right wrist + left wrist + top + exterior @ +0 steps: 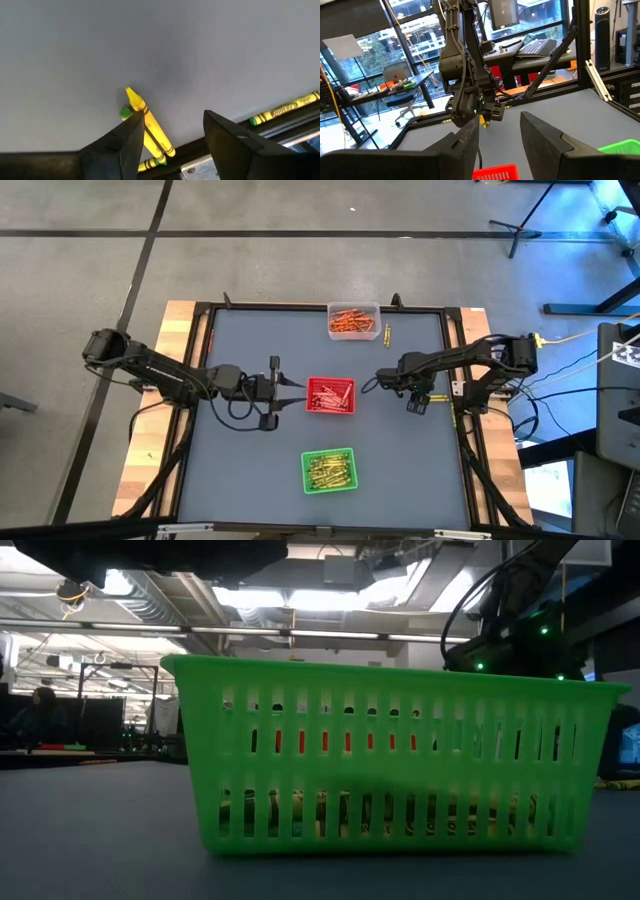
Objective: Sort crayons
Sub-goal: Put the yellow crayon into the green bin
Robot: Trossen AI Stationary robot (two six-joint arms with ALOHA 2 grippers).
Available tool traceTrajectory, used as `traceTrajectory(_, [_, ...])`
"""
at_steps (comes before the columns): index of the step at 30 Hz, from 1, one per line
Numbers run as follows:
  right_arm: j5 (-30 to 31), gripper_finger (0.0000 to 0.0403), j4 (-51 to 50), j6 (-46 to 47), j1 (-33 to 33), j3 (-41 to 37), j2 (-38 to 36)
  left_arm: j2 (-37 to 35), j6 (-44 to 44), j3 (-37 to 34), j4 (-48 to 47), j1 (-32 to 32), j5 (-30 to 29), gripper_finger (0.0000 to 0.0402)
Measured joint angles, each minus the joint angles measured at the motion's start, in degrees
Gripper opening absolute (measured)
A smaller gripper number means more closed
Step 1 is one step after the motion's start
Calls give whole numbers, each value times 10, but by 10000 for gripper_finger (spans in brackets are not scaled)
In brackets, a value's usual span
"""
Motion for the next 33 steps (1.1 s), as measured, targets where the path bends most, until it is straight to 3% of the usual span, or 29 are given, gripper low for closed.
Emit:
traceTrajectory(22, [-28, 193, 37, -18, 1, -31, -1, 0, 0, 0, 4, 0, 0, 128])
traceTrajectory(25, [-37, 167, 42, -18, 1, -31, -1, 0, 0, 0, 7, 0, 0, 128])
traceTrajectory(33, [-57, 43, 57, -37, 1, -32, 0, 0, 0, 0, 13, 0, 0, 128])
